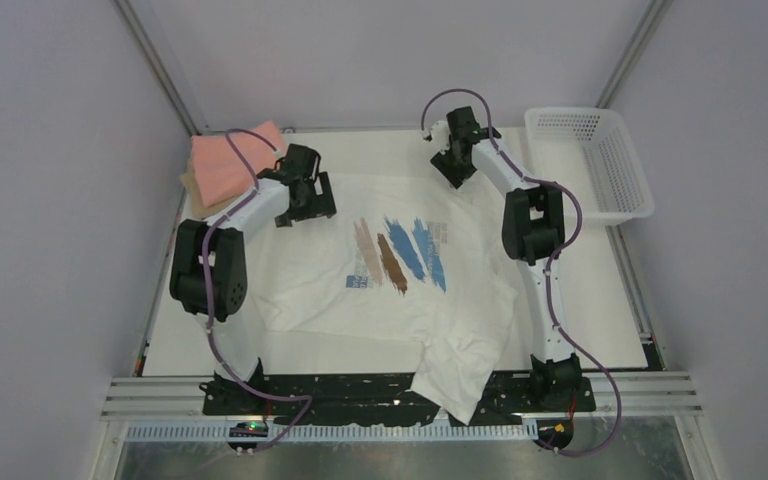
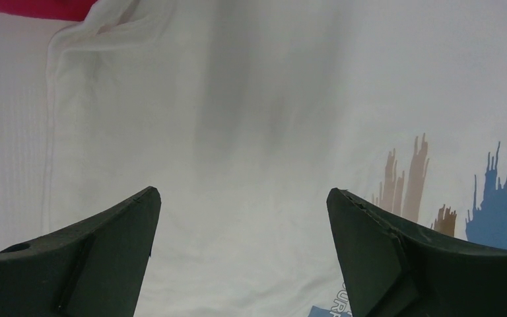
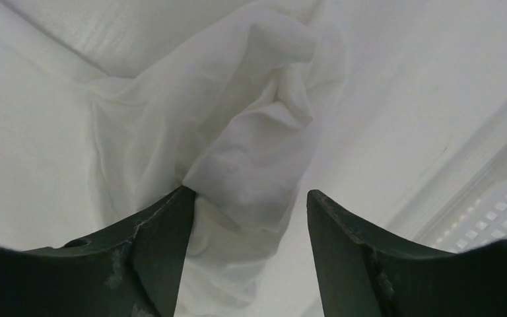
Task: Fold and stack the t-shirts
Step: Flatten out the tshirt
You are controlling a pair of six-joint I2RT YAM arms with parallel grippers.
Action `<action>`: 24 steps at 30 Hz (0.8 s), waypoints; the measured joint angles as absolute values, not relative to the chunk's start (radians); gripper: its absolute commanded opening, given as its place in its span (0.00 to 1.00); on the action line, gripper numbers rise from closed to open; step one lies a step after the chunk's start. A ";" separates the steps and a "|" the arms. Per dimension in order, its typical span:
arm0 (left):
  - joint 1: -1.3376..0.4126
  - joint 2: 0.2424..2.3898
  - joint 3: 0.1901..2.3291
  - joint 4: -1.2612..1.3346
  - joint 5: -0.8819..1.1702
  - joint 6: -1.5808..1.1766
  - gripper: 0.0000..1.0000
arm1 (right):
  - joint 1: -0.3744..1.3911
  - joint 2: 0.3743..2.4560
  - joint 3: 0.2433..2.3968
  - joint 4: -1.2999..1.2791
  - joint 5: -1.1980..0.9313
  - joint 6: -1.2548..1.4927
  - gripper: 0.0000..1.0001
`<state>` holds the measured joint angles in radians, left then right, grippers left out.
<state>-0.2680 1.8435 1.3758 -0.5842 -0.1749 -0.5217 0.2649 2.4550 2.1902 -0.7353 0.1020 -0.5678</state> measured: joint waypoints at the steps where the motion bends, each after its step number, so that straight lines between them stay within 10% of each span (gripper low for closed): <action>1: -0.268 1.847 1.376 -0.585 -0.176 -0.522 1.00 | 0.265 2.466 2.196 -0.736 0.102 -0.574 0.55; 7: -0.268 1.858 1.376 -0.588 -0.186 -0.524 1.00 | 0.264 2.492 2.244 -0.734 0.099 -0.588 0.23; 24: -0.262 1.900 1.372 -0.612 -0.193 -0.549 1.00 | 0.205 2.487 2.217 -0.543 0.374 -0.445 0.32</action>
